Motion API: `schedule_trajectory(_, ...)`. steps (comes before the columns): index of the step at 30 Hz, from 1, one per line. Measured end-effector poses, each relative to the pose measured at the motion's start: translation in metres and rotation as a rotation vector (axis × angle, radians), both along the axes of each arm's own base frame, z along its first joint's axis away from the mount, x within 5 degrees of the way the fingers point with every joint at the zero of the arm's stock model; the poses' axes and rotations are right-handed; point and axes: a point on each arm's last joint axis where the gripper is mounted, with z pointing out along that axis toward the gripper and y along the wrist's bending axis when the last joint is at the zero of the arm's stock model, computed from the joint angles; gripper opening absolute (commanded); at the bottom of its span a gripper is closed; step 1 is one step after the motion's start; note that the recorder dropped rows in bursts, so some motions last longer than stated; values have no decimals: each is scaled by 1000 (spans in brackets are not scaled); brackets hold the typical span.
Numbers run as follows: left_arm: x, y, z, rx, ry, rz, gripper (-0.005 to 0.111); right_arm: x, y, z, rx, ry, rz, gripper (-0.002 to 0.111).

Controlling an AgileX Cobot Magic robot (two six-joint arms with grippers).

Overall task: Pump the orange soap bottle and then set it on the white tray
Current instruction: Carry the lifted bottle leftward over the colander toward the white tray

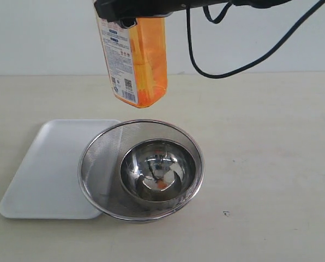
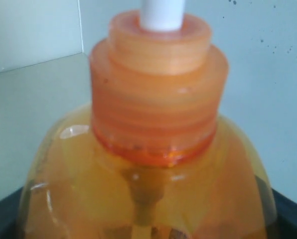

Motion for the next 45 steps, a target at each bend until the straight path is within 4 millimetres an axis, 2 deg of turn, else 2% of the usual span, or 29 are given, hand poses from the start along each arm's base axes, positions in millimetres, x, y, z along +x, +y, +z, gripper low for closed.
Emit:
schedule_trajectory(9, 0, 0, 1, -2, -6, -4, 5, -8, 16, 14, 27, -28, 47, 0)
schedule_trajectory(15, 0, -1, 1, -4, -6, -5, 5, -7, 33, 5, 34, 12, 83, 0)
schedule_trajectory(22, 0, -1, 1, -5, -10, -7, 5, -15, 52, 6, 23, -11, 128, 0)
schedule_trajectory(34, 0, -1, 1, -6, -13, -9, 5, -15, 73, 2, 31, 3, 163, 0)
schedule_trajectory(45, 0, -1, 1, -7, -15, -10, 5, -26, 112, -8, 32, 20, 245, 0)
